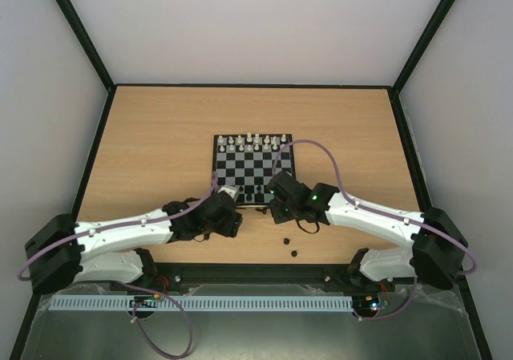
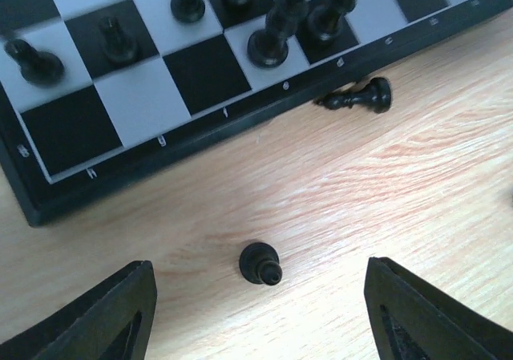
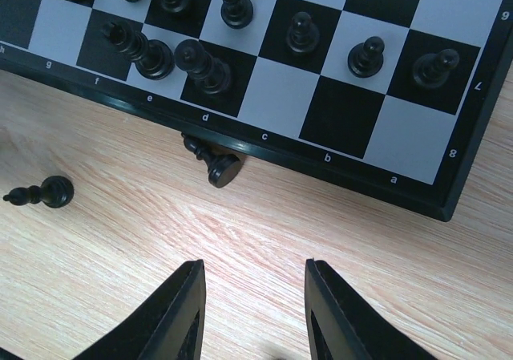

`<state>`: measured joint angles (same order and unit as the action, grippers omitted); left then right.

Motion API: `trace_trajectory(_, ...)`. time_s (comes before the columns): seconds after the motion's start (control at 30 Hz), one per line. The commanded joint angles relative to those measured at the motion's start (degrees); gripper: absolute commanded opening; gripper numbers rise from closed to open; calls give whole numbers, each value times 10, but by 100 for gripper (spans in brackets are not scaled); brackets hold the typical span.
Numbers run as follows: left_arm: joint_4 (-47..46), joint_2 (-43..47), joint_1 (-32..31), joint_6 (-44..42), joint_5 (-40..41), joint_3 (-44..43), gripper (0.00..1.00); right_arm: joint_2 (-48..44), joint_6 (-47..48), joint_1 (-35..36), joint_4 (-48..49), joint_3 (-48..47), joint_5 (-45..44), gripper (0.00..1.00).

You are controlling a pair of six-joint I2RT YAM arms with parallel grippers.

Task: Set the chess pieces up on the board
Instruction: Pick up the chess piece at the center of the board.

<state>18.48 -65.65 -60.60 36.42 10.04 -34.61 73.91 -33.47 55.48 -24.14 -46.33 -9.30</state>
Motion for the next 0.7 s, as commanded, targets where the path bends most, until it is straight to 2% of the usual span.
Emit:
trace_trajectory(0.0, -12, -53, -21, 3, 6, -13, 69, -19, -5, 2, -30, 8, -8, 35)
trace_trajectory(0.13, -13, -95, -32, 4, 17, -31, 57, -30, -5, 2, -33, 14, -10, 35)
trace_trajectory(0.23, -18, -115, -34, 4, 17, -38, 53, -39, -5, 2, -35, 18, -11, 35)
trace_trajectory(0.43, -30, -148, -34, 3, 14, -47, 39, -44, -2, 2, -32, 19, -11, 36)
trace_trajectory(0.67, -18, -156, -34, 10, 16, -52, 26, -49, 0, 2, -30, 22, -8, 36)
